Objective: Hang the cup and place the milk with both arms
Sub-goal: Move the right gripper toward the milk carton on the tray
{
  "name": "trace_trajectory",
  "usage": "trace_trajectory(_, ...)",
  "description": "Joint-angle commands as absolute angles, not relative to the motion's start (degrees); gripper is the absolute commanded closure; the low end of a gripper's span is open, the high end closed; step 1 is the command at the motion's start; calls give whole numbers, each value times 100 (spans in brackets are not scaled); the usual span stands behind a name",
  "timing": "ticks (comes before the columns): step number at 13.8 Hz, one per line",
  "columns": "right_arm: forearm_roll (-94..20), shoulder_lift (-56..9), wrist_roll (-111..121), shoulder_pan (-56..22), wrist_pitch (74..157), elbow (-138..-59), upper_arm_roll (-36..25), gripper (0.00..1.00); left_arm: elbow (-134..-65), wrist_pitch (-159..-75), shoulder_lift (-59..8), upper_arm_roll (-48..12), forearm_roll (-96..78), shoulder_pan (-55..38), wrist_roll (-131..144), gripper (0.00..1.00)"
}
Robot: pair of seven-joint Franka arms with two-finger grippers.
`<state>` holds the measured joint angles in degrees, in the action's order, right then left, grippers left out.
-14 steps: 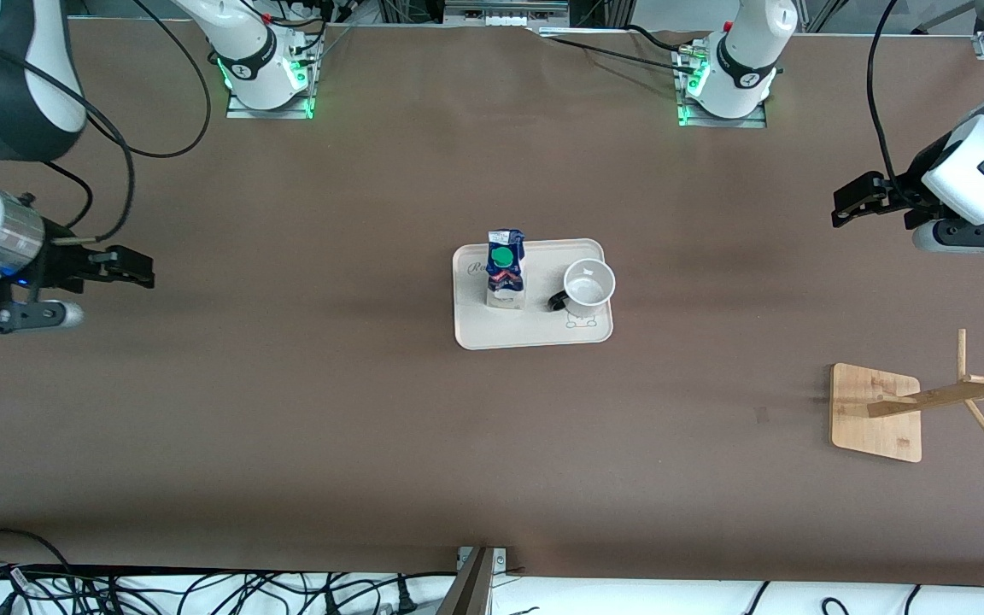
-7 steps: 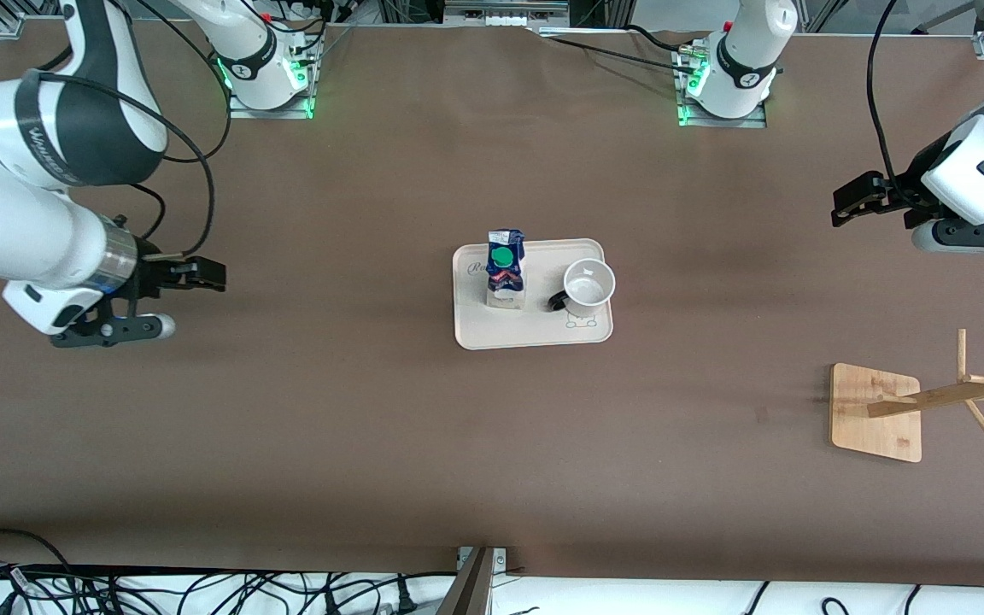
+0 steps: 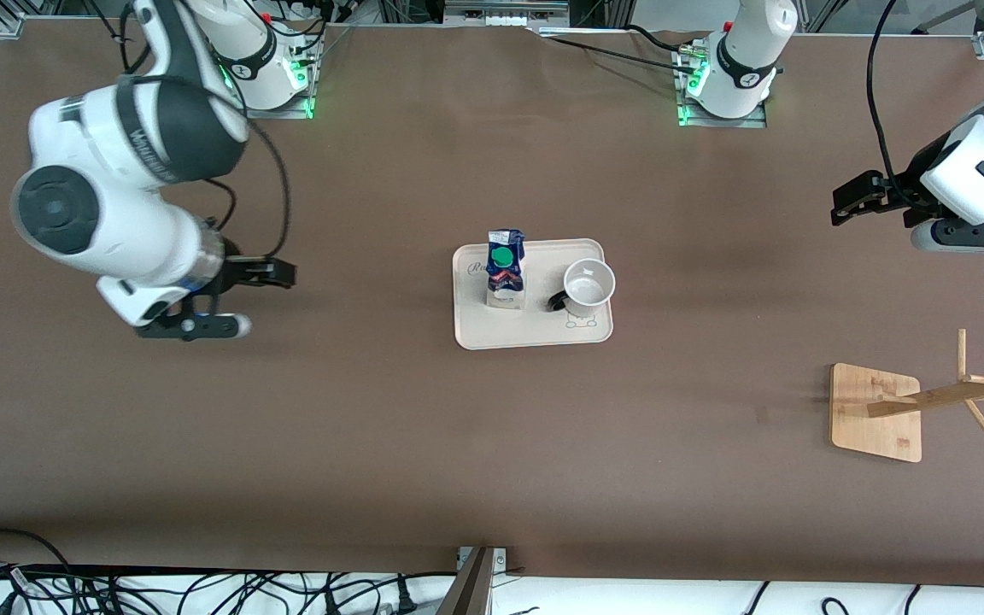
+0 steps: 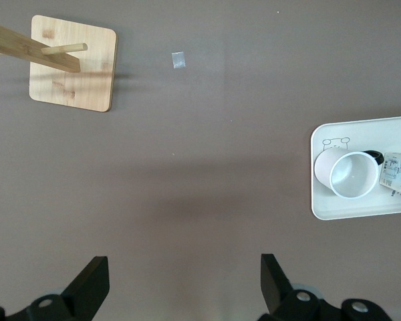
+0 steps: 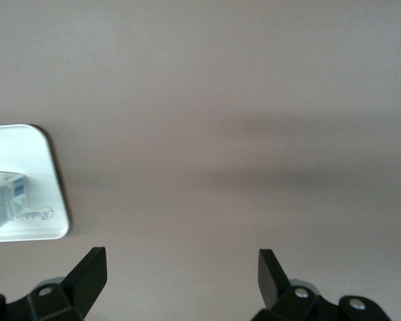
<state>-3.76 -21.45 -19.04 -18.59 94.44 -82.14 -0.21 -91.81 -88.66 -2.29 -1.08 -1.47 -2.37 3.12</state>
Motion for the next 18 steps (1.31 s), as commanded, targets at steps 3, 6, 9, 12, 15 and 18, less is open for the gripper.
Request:
trace_trajectory(3,-852,-2153,-3057,-2338,9659,-8183,-70,0,-8991,-8719,-316,-105,-193,-246,220,0)
trace_trajectory(6,-853,-2162,-3190,-2522,9711,-8183,-70,0,-8982,-8719,-316,-97,-193,-246,220,0)
trace_trajectory(9,-861,-2223,-3557,-2715,9992,-8183,-70,0,-8991,-8719,-316,-97,-193,-246,220,0)
trace_trajectory(12,-853,-2372,-3954,-3023,10335,-8174,-70,0,-8991,-8719,-316,-97,-193,-246,220,0)
trace_trajectory(15,-861,-2505,-4218,-3260,10616,-8174,-62,0,-8991,-8719,-316,-105,-193,-246,220,0)
trace_trajectory(18,-861,-2689,-4506,-3629,10985,-8165,-62,0,-8991,-8719,-316,-97,-193,-246,220,0)
